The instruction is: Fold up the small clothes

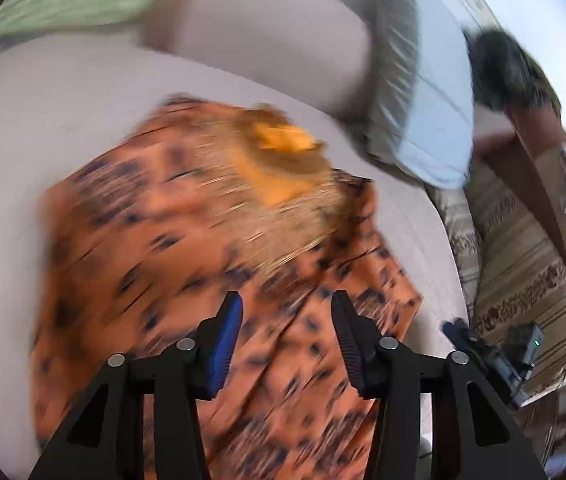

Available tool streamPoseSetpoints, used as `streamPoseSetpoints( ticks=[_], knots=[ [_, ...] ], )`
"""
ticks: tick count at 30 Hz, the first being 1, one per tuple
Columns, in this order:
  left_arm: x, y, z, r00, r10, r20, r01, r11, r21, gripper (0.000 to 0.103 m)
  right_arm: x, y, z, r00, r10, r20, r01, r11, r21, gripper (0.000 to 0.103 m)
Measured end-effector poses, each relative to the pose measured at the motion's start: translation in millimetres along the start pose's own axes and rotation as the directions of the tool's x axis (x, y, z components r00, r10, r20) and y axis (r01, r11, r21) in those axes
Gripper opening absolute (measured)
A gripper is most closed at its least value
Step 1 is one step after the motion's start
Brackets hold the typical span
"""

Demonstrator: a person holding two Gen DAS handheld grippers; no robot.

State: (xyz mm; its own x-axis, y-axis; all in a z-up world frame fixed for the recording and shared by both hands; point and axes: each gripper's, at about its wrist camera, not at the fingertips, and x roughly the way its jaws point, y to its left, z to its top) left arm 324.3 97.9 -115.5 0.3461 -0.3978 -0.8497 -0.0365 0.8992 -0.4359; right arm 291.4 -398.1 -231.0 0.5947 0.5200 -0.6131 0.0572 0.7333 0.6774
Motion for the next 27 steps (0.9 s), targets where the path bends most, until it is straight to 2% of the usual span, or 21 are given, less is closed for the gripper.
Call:
streamPoseSetpoints(
  ticks=[2,4,10,13,17,20,23,27],
  knots=[
    [-27,31,-38,0.999,0.030,0.024,-0.028,0.997,-0.068,0.048,-24,15,-18,1.000,-0.004,0.010,0.004,1.000,-0.011,0.051],
    [-40,52,-78,0.998,0.061,0.015,-0.058,0.990,-0.128,0.047,-45,25,-41,1.000,0.011,0.012,-0.011,1.000,-0.003,0.055],
    [-56,67,-156,0.995,0.091,-0.030,-0.094,0.983,-0.155,0.047,-79,48,-94,0.997,0.057,-0.044,-0.055,0.997,0.052,0.056],
    [-63,58,-172,0.995,0.090,-0.036,-0.094,0.987,-0.130,0.047,-84,61,-107,0.995,0.075,-0.067,-0.069,0.994,0.080,0.056],
    [-78,47,-186,0.999,0.044,-0.025,-0.046,0.994,-0.101,0.048,-104,90,-119,0.996,0.059,-0.063,-0.057,0.998,0.034,0.057],
    [-81,47,-191,0.997,0.070,-0.020,-0.071,0.995,-0.074,0.048,-115,106,-122,0.997,0.050,-0.055,-0.050,0.999,-0.001,0.064],
    [-72,54,-191,0.996,0.077,-0.040,-0.081,0.992,-0.093,0.048,-117,115,-127,0.998,0.040,-0.052,-0.041,0.999,-0.021,0.068],
    [-50,68,-189,0.996,0.047,-0.075,-0.056,0.990,-0.133,0.048,-93,114,-138,0.992,0.054,-0.114,-0.054,0.999,0.006,0.070]
  ],
)
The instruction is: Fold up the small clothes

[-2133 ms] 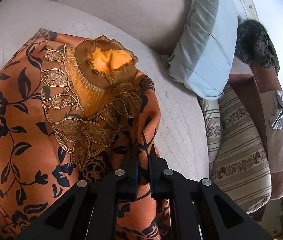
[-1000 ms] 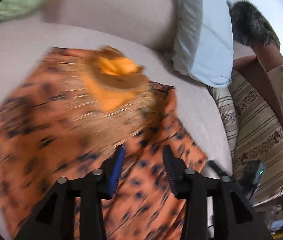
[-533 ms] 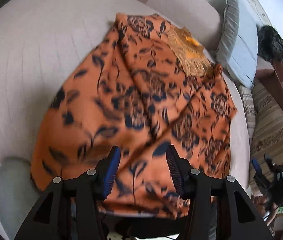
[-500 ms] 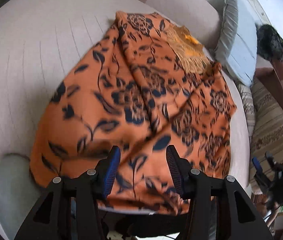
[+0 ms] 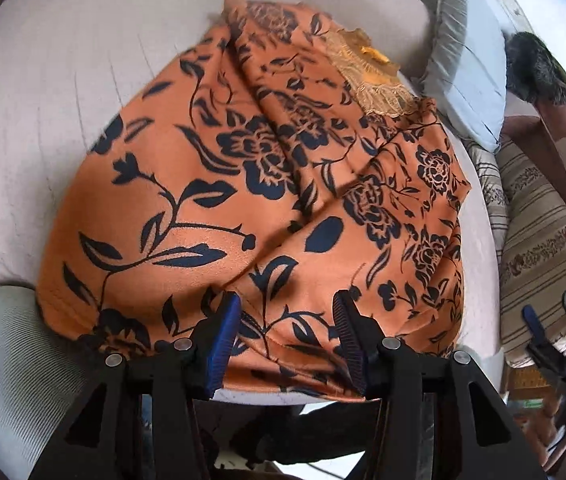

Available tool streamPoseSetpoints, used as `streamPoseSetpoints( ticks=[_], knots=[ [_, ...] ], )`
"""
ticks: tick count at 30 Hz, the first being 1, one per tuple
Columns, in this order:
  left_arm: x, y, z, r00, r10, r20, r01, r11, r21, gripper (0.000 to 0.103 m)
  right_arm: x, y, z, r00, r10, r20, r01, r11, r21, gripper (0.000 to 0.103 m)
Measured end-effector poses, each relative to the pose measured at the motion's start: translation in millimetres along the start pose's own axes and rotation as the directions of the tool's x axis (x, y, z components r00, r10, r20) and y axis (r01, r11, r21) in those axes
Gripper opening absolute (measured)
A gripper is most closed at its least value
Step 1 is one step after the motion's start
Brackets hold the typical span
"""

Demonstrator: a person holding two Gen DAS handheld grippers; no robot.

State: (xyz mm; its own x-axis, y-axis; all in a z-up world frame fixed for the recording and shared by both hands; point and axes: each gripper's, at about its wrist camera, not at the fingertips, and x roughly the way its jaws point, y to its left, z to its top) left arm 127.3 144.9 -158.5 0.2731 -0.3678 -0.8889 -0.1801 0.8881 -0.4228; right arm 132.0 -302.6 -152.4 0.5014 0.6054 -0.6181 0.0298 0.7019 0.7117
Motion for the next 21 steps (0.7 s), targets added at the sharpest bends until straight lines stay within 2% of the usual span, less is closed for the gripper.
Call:
streamPoseSetpoints(
  ticks=[2,4,5,9,10,13,14,15,16,17,18,21],
  knots=[
    [9,4,1,1.000,0.001,-0.018,-0.001,1.000,-0.011,0.047,23,-1,-4,0.998,0.029,-0.059,-0.028,0.999,0.019,0.070],
    [15,4,1,1.000,0.009,-0.016,-0.009,1.000,-0.004,0.047,43,2,-7,0.995,0.017,-0.101,-0.016,1.000,0.009,0.066],
    [16,2,-1,1.000,0.018,-0.013,-0.018,1.000,0.006,0.047,54,3,-7,0.993,-0.007,-0.115,0.007,1.000,0.001,0.066],
    [16,-3,-9,0.999,0.042,-0.019,-0.041,0.998,0.052,0.048,98,-3,8,0.981,-0.101,-0.164,0.106,0.994,0.021,0.052],
    [15,1,-13,0.999,0.030,-0.021,-0.029,0.999,0.043,0.048,108,-6,13,0.977,-0.127,-0.174,0.134,0.991,0.027,0.048],
    [9,13,-19,1.000,0.019,-0.010,-0.019,1.000,-0.008,0.047,133,-11,22,0.959,-0.201,-0.199,0.208,0.978,0.013,0.044],
    [5,17,-19,1.000,0.011,0.005,-0.011,1.000,-0.021,0.047,141,-14,24,0.947,-0.243,-0.209,0.249,0.968,0.005,0.042],
    [1,19,-19,1.000,0.004,0.017,-0.004,1.000,-0.025,0.047,147,-17,25,0.940,-0.263,-0.218,0.271,0.963,0.008,0.032],
    [-2,21,-17,0.999,-0.002,0.033,0.003,1.000,-0.027,0.047,151,-19,24,0.937,-0.259,-0.232,0.269,0.963,0.011,0.016],
    [-6,22,-15,0.999,-0.004,0.050,0.005,1.000,-0.030,0.048,157,-20,22,0.931,-0.264,-0.251,0.274,0.962,0.005,0.008],
    [-7,24,-12,0.998,0.000,0.063,0.002,0.999,-0.034,0.048,161,-20,16,0.922,-0.280,-0.267,0.290,0.957,-0.003,0.006],
    [-1,28,-6,0.998,0.028,0.062,-0.026,0.999,-0.046,0.048,151,-14,6,0.931,-0.280,-0.236,0.283,0.959,-0.020,0.006]
  ],
)
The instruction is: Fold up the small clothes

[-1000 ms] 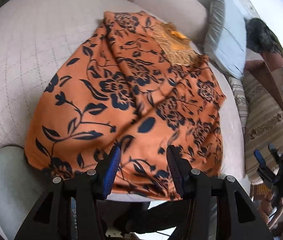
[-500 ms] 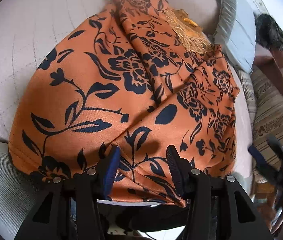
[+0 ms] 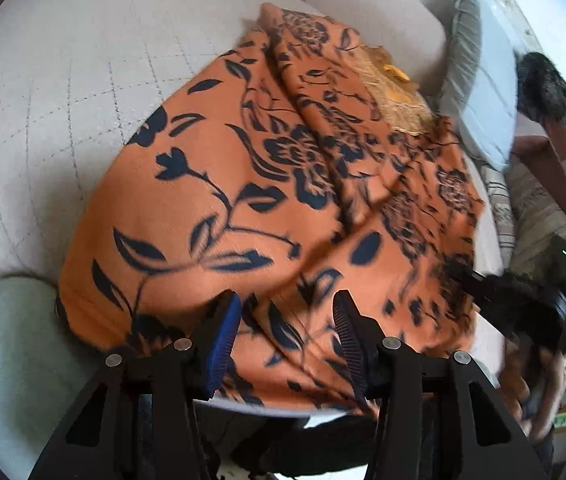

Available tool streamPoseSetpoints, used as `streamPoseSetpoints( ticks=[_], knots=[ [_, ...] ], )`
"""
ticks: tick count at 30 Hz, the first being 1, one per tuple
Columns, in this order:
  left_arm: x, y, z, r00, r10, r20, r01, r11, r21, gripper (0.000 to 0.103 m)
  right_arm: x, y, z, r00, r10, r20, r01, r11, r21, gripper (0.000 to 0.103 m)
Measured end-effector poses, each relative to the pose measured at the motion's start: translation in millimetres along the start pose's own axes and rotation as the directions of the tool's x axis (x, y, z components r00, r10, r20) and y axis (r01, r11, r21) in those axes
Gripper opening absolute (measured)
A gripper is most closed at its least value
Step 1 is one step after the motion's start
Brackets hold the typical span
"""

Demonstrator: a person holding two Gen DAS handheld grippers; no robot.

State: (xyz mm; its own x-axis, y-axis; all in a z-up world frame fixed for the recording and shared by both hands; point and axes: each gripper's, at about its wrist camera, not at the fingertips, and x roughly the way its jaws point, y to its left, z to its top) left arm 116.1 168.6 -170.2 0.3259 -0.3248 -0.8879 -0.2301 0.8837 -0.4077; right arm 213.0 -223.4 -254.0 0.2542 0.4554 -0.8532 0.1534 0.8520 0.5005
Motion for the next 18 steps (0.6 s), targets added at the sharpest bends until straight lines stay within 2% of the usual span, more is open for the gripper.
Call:
streamPoseSetpoints(
  ticks=[3,5,7,9,11,14,16,18],
  knots=[
    [7,-11,2,0.999,0.030,-0.013,-0.029,0.997,0.075,0.045,-8,-7,-7,1.000,0.022,0.010,-0.022,0.999,0.031,0.006],
    [11,-27,-3,0.997,0.077,-0.014,-0.073,0.983,0.168,0.031,-4,-12,-7,1.000,0.008,-0.005,-0.007,1.000,0.030,0.006],
    [16,-35,-7,0.995,0.100,-0.029,-0.092,0.975,0.202,0.019,-1,-15,-6,1.000,0.019,-0.011,-0.019,1.000,0.024,0.006],
    [13,-37,-6,0.995,0.090,-0.038,-0.081,0.976,0.204,0.009,2,-12,-5,1.000,0.016,-0.010,-0.016,1.000,0.004,0.006],
    [0,-37,-3,0.998,0.053,-0.045,-0.044,0.983,0.178,0.008,1,-10,-4,1.000,0.026,-0.009,-0.026,1.000,0.007,0.005],
    [-44,-43,0,0.999,-0.023,0.034,0.015,0.979,0.205,0.008,-22,0,-3,0.997,0.061,0.050,-0.061,0.998,-0.011,0.005],
    [-58,-45,1,0.998,-0.010,0.061,-0.003,0.975,0.222,0.009,-36,9,-4,0.994,0.066,0.082,-0.062,0.996,-0.059,0.005],
    [-51,-40,2,0.998,0.028,0.058,-0.041,0.973,0.229,0.010,-33,14,-3,0.995,0.077,0.064,-0.072,0.994,-0.079,0.006]
  ],
)
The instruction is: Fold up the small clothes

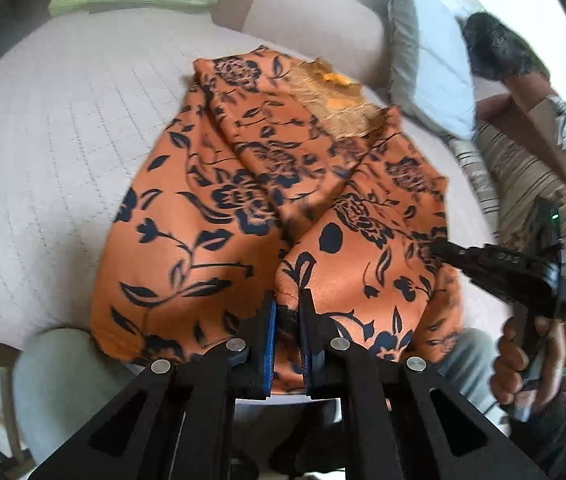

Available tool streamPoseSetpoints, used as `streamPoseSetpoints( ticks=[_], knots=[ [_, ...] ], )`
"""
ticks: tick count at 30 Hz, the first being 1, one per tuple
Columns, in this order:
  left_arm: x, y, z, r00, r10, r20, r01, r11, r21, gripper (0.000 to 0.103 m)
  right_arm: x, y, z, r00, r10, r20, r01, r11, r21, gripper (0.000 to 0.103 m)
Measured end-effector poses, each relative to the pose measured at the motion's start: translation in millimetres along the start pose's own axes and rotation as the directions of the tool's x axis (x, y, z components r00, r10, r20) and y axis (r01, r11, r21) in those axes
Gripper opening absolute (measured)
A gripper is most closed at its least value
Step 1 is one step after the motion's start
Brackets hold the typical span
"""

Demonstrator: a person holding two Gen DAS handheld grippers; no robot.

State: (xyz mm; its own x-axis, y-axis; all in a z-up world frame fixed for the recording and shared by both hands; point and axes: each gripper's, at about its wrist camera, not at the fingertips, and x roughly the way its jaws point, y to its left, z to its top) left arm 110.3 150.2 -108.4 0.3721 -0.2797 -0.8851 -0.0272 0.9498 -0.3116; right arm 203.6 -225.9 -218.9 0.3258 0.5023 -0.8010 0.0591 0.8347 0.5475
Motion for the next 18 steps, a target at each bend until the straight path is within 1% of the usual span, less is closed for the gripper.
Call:
streamPoseSetpoints(
  ticks=[2,3,4,5,6,7,8,9,10,11,12,14,15,18],
  knots=[
    [30,7,2,0.996,0.053,-0.072,-0.053,0.999,0.002,0.011,17,-4,1,0.999,0.002,-0.038,-0.002,1.000,0.002,0.007],
    [40,8,3,0.992,0.077,-0.098,-0.078,0.997,-0.004,0.012,26,-8,2,0.998,0.013,-0.059,-0.012,1.000,0.027,0.010],
    [48,11,3,0.987,0.095,-0.128,-0.098,0.995,-0.021,0.013,31,-12,3,0.997,0.021,-0.073,-0.018,0.999,0.045,0.010],
    [47,9,4,0.988,0.078,-0.133,-0.083,0.996,-0.032,0.013,33,-17,3,0.996,0.030,-0.085,-0.024,0.997,0.072,0.011],
    [42,8,4,0.991,0.050,-0.120,-0.055,0.998,-0.040,0.015,28,-18,3,0.996,0.046,-0.081,-0.039,0.996,0.082,0.012],
    [30,4,4,0.995,0.026,-0.092,-0.030,0.999,-0.039,0.021,22,-17,2,0.996,0.058,-0.073,-0.052,0.996,0.077,0.016],
    [21,1,6,0.997,0.019,-0.073,-0.021,0.999,-0.032,0.025,11,-15,2,0.996,0.070,-0.059,-0.066,0.996,0.060,0.020],
    [13,-2,9,0.999,0.004,-0.049,-0.005,1.000,-0.028,0.031,-7,-11,5,0.996,0.081,-0.030,-0.080,0.996,0.034,0.036],
    [7,-5,12,0.999,-0.015,-0.032,0.014,1.000,-0.026,0.032,-16,-9,8,0.996,0.091,-0.012,-0.091,0.996,0.019,0.045],
    [0,-11,19,0.999,-0.041,-0.018,0.041,0.999,-0.018,0.034,-30,-7,12,0.994,0.105,0.020,-0.105,0.994,-0.002,0.061],
    [-4,-17,28,0.998,-0.065,-0.010,0.065,0.998,-0.007,0.035,-45,-6,19,0.991,0.116,0.065,-0.115,0.993,-0.022,0.067],
    [-10,-31,52,0.992,-0.123,0.008,0.123,0.992,0.012,0.037,-64,-12,32,0.983,0.130,0.129,-0.128,0.991,-0.027,0.067],
    [-9,-40,67,0.989,-0.149,0.016,0.149,0.989,0.022,0.040,-70,-21,42,0.977,0.144,0.156,-0.144,0.989,-0.010,0.067],
    [7,-57,109,0.983,-0.180,0.018,0.179,0.983,0.046,0.042,-71,-53,68,0.969,0.144,0.202,-0.163,0.984,0.077,0.066]
  ],
)
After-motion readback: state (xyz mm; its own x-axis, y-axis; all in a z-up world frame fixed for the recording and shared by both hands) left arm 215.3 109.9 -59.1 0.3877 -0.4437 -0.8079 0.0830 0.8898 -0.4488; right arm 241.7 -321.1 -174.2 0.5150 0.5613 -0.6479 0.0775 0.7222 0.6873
